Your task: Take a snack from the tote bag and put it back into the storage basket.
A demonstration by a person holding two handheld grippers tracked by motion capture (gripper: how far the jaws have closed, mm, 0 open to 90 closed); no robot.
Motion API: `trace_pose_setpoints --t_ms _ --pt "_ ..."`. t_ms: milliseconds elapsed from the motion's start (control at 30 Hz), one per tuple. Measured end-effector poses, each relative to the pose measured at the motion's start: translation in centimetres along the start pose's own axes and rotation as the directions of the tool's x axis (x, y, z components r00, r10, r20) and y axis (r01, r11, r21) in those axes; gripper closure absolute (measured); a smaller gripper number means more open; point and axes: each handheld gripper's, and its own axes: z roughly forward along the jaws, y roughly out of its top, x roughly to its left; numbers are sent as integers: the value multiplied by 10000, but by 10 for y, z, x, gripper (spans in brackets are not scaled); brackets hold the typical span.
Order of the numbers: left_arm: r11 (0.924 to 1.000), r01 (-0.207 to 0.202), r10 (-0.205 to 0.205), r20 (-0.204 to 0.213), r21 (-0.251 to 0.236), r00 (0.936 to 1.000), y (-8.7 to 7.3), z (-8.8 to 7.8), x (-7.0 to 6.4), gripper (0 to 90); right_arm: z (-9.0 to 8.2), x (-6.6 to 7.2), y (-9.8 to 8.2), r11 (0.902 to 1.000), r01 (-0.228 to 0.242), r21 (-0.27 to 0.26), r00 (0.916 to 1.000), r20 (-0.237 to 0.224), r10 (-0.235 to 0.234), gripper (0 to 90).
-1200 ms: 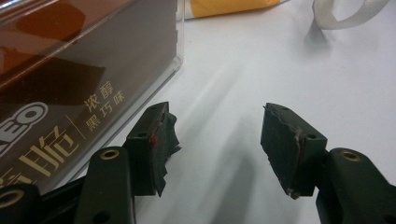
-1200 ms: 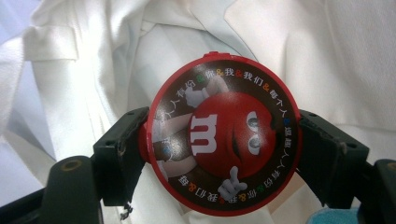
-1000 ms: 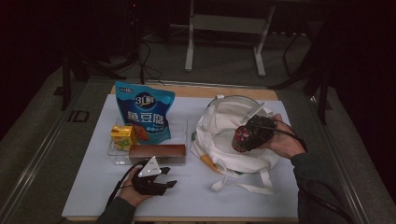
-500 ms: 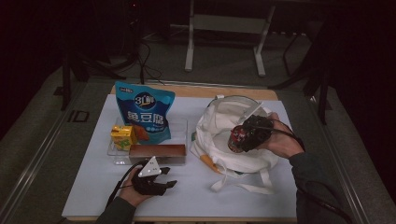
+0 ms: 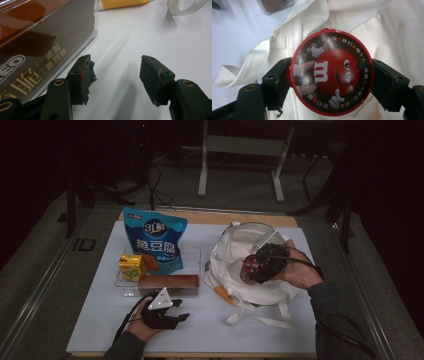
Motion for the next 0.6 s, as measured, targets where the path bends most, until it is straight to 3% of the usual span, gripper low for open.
trace_pose_setpoints --t_ms 600 --pt "10000 7 -7 8 7 10000 0 0 0 430 -3 8 16 9990 406 -202 9988 -277 -412 239"
